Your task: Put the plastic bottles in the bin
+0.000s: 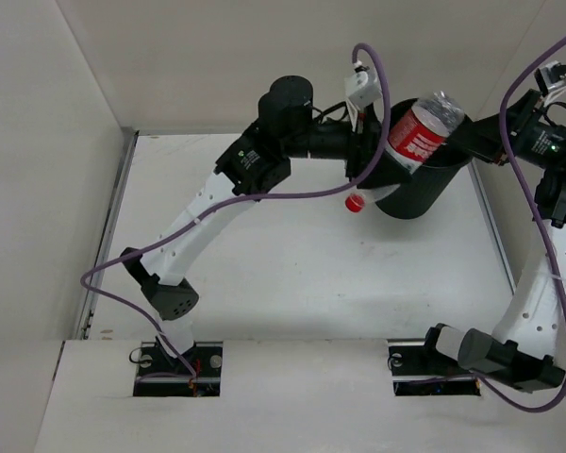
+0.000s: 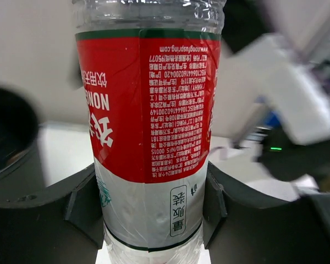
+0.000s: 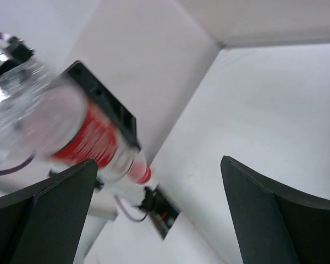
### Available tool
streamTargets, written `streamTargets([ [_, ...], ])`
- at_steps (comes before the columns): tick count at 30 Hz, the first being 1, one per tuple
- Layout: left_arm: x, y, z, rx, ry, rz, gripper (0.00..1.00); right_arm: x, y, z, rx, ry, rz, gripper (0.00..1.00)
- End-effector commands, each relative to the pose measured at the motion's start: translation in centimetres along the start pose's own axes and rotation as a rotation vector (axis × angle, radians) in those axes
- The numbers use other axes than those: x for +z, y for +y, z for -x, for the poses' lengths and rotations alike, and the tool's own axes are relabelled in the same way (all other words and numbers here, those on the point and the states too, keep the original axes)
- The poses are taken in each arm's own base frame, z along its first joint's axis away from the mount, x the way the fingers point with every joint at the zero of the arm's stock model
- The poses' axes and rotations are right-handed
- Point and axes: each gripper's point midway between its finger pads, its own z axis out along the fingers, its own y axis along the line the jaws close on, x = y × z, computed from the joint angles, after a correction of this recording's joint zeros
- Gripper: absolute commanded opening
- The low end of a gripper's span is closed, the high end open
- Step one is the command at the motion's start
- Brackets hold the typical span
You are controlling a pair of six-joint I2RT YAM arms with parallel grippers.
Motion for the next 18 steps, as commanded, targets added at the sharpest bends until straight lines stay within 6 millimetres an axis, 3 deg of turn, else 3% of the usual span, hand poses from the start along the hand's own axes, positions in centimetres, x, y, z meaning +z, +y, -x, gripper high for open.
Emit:
streamTargets([
  [1,1.3,-4.9,0.3,-0.054,0.003,-0.219,0.11,-0.1,6.7,-1.6,-0.167,0.096,0.173,1.00],
  [6,2.6,-5.8,-0.6,-0.079,0.019,-0.252,0.11,0.3,7.8,0.1,-0.247,0.031,0.190,1.00],
  [9,3.2,-5.4,-1.4,-0.094,0.033,-0.248,0.11,-0.1,8.5,0.1,-0.299,0.004,0.191,1.00],
  [11,3.3,-5.1,-0.9,-0.083,0.019,-0.247,0.11,-0.3,8.4,0.1,-0.322,-0.014,0.180,1.00],
  [13,3.3,-4.9,0.0,-0.062,-0.004,-0.246,0.11,-0.8,7.4,1.1,-0.341,-0.066,0.125,1.00],
  [18,2.8,-3.8,0.7,-0.048,-0.018,-0.225,0.11,-4.2,2.5,7.4,-0.302,-0.390,-0.161,1.00],
])
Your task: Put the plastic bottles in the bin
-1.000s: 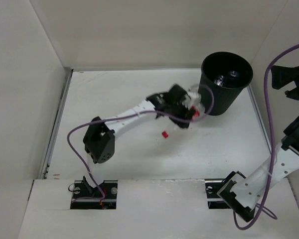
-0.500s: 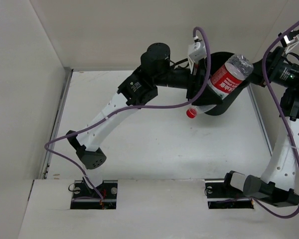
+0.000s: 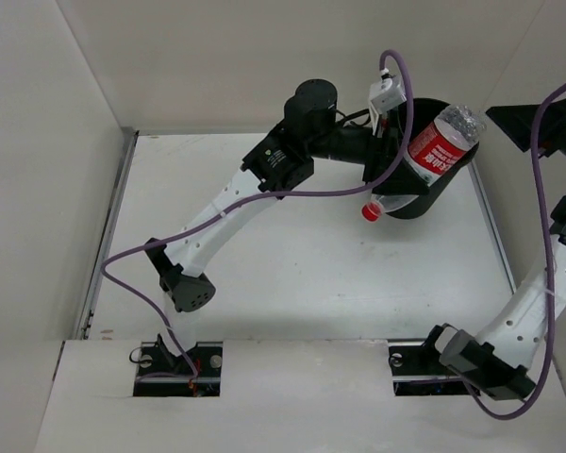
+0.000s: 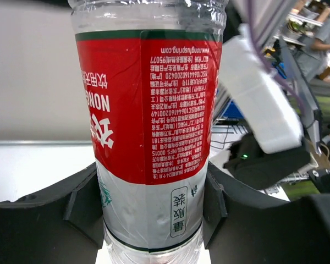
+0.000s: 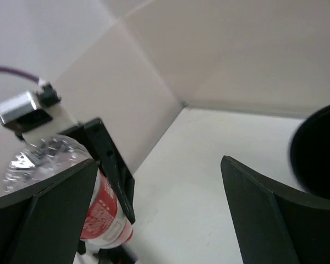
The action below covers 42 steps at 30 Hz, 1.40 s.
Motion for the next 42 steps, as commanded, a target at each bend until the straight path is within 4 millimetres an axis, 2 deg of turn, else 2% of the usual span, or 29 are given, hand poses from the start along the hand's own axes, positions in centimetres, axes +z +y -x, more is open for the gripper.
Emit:
streamTargets([
  [1,-1.0,1.0,1.4,0.012,-0.032,0.034,0.11,-1.5,-1.4,3.5,-0.106,-0.203,-0.169,1.00],
  [3,-1.6,2.1,1.6,0.014,-0.037,0.060,0.11,-2.2,-2.1,4.0,-0.175,-0.244,-0.252,1.00],
  [5,-2.1,3.2,1.7,0.013,-0.041,0.082,0.11,-2.2,-2.4,3.3,-0.226,-0.234,-0.301,1.00],
  [8,-2.7,4.2,2.1,0.019,-0.050,0.101,0.11,-1.1,-2.5,0.5,-0.256,-0.145,-0.290,1.00],
  [12,-3.0,4.2,2.3,0.023,-0.052,0.102,0.11,0.7,-1.0,-3.8,-0.295,-0.030,-0.198,1.00],
  [16,-3.2,3.8,2.5,0.026,-0.053,0.101,0.11,2.5,-0.5,-6.0,-0.299,0.016,-0.176,1.00],
  [20,-3.5,3.0,2.8,0.035,-0.058,0.095,0.11,3.9,-0.8,-6.7,-0.289,0.039,-0.163,1.00],
  [24,-3.2,2.3,2.3,0.025,-0.047,0.084,0.11,4.8,-1.3,-5.9,-0.315,0.039,-0.168,1.00],
  [30,-1.7,1.1,1.1,0.008,-0.023,0.045,0.12,6.5,-1.8,-5.2,-0.320,0.052,-0.147,1.00],
  [34,-0.8,1.5,-0.1,-0.015,-0.005,0.036,0.13,7.0,-1.2,-4.8,-0.326,0.050,-0.118,0.84],
  [37,0.2,1.4,-0.6,-0.014,0.002,0.018,0.13,7.5,-1.0,-4.8,-0.315,0.055,-0.088,0.67],
  [40,1.0,1.6,-0.8,-0.010,0.003,0.010,0.17,7.7,-1.0,-4.8,-0.308,0.054,-0.088,0.37],
  [41,1.1,1.8,-0.9,-0.009,0.003,0.015,0.22,7.7,-1.1,-4.8,-0.308,0.052,-0.091,0.26],
  [42,1.1,2.1,-0.9,-0.008,0.001,0.024,0.33,7.6,-1.1,-4.7,-0.316,0.049,-0.097,0.16],
])
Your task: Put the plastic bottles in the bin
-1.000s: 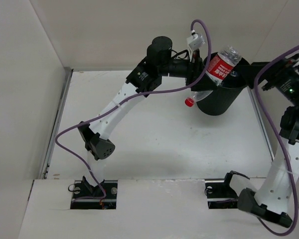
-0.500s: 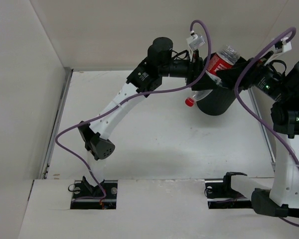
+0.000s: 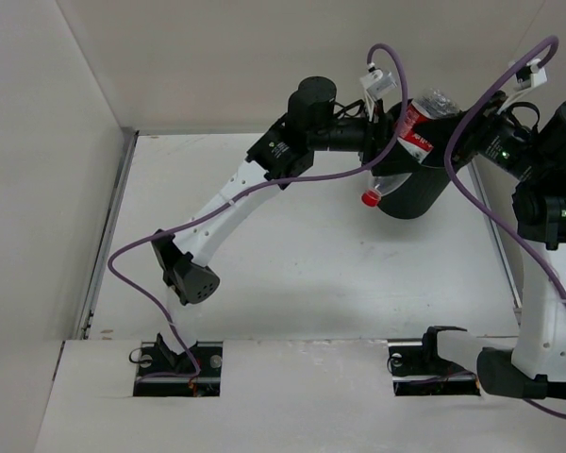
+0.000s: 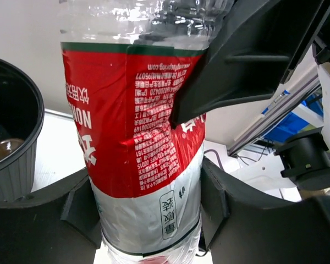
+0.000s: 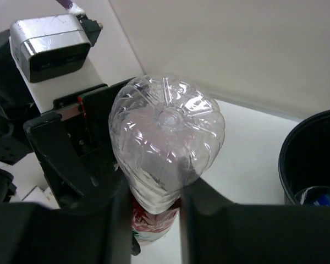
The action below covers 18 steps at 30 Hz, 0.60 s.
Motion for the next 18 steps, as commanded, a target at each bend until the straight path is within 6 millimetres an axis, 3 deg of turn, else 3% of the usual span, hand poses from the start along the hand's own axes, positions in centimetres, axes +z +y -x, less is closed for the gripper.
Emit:
streamTargets([
  [1,0.9,-6.0,0.2,0.076,0.013,-0.183,0.55,0.8,-1.3,1.9,-0.075,-0.064,-0.048,0.11],
  [2,0.8,-5.4,0.3,0.082,0.011,-0.163,0.86,0.8,-1.7,2.0,-0.082,-0.068,-0.066,0.06],
  [3,0.8,-4.9,0.3,0.087,0.009,-0.149,1.00,0.9,-2.3,2.0,-0.087,-0.070,-0.090,0.03],
  [6,-0.4,-1.9,0.2,0.129,0.022,-0.059,1.00,1.4,-5.8,2.3,-0.154,-0.083,-0.228,0.00],
  [9,-2.8,3.0,-0.6,0.214,0.078,0.116,1.00,2.3,-9.2,3.2,-0.209,-0.120,-0.362,0.00],
  [13,-7.9,9.5,-3.2,0.364,0.241,0.372,1.00,3.0,-11.9,6.0,-0.245,-0.226,-0.477,0.00],
  [16,-11.9,12.5,-5.8,0.414,0.355,0.490,1.00,2.9,-13.9,8.7,-0.266,-0.320,-0.594,0.00],
  [18,-14.3,13.5,-7.5,0.436,0.416,0.536,1.00,2.6,-15.3,10.2,-0.281,-0.369,-0.680,0.00],
])
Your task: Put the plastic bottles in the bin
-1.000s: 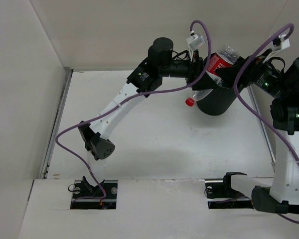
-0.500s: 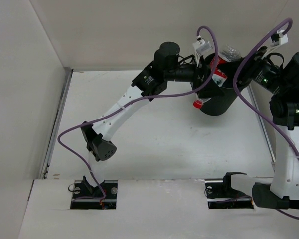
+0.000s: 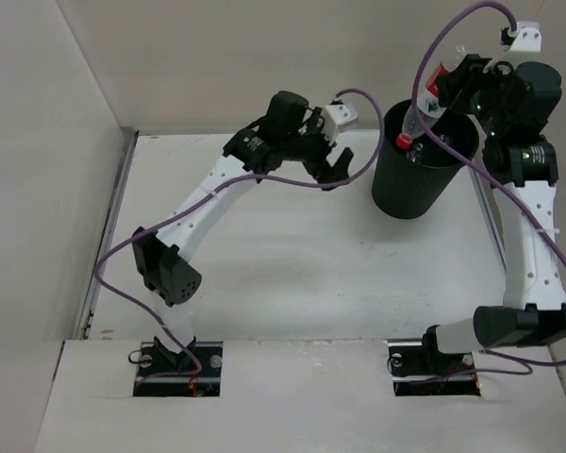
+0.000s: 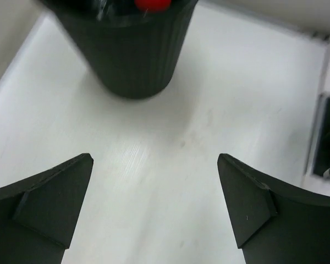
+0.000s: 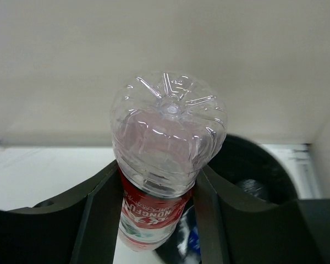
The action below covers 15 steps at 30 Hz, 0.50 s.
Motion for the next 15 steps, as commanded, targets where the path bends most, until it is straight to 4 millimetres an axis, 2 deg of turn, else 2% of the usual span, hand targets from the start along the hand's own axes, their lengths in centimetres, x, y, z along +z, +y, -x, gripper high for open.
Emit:
streamTargets([
  [1,-5.1,2.0,-2.6,0.181,0.099,0.124,1.00,-0.7,-3.3,8.2,-0.079,-0.278,-0.231,0.00],
  [3,-6.2,2.2,-4.2,0.212,0.141,0.151,1.00,0.1,-4.0,7.8,-0.113,-0.272,-0.281,0.00],
  [5,-7.1,1.7,-5.4,0.263,0.174,0.167,1.00,1.0,-4.0,6.4,-0.148,-0.238,-0.299,0.00],
  [6,-7.4,1.3,-6.1,0.300,0.199,0.170,1.00,1.3,-3.9,5.4,-0.171,-0.215,-0.303,0.09],
  [7,-7.7,1.1,-7.0,0.342,0.230,0.177,1.00,1.5,-3.6,4.9,-0.180,-0.203,-0.305,0.22],
  [8,-7.9,1.0,-8.0,0.398,0.273,0.188,1.00,1.7,-3.2,4.2,-0.195,-0.189,-0.297,0.50],
  [9,-8.3,1.0,-9.0,0.462,0.318,0.203,1.00,1.9,-2.8,3.7,-0.216,-0.176,-0.287,0.87],
  [10,-8.5,1.2,-10.2,0.529,0.365,0.222,1.00,2.0,-2.2,3.1,-0.237,-0.157,-0.270,1.00],
  [12,-9.2,2.0,-11.3,0.580,0.406,0.262,1.00,1.8,-1.3,2.3,-0.272,-0.122,-0.238,1.00],
  [15,-11.1,4.5,-11.2,0.560,0.397,0.362,1.00,0.8,-0.8,0.7,-0.280,-0.041,-0.212,1.00],
])
